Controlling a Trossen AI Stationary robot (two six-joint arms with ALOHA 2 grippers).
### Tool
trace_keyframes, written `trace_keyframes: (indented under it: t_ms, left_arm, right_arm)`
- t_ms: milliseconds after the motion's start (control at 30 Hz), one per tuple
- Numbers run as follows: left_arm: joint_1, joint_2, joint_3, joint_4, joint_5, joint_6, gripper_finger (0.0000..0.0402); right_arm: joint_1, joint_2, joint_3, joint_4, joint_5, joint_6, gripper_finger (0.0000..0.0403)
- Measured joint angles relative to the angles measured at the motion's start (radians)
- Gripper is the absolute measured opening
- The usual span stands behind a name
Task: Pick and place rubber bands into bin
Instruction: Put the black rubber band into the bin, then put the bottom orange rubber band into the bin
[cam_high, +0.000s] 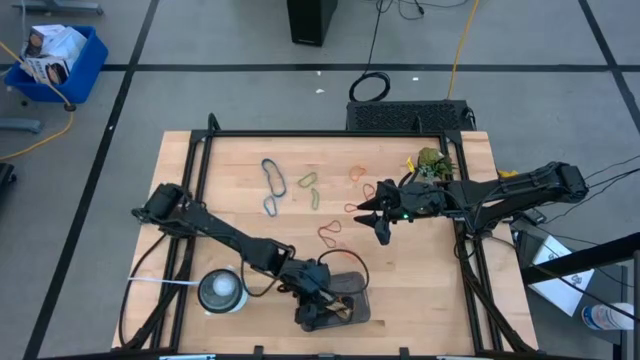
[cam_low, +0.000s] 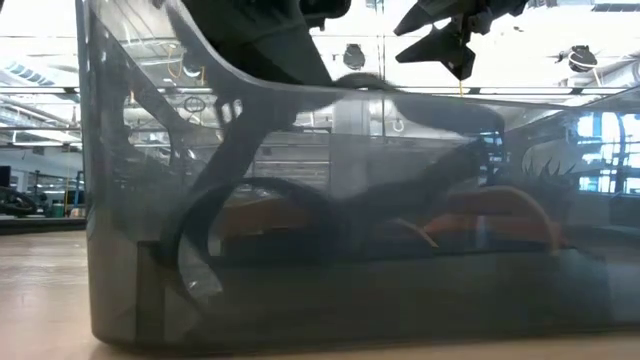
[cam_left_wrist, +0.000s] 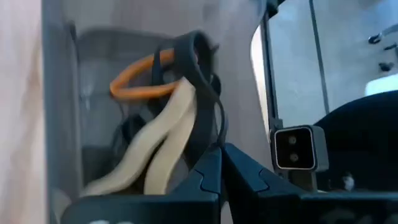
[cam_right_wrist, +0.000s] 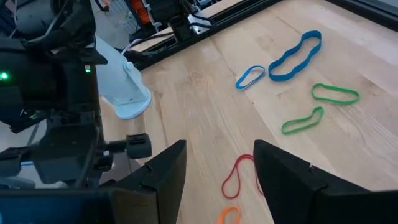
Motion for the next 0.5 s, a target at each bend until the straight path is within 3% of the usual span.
trace_keyframes:
  t_ms: [300,500]
  left_arm:
    - [0.003,0.006,0.0,0.053,0.0,-0.035,0.0056]
    - [0.01,-0.004,0.0,0.067,0.018,-0.021,0.0112]
  right_arm:
    - [0.0,0.0,0.0,-0.046,0.0,0.0,0.018]
    - [0.002,0.0,0.0,-0.046,0.0,0.0,0.018]
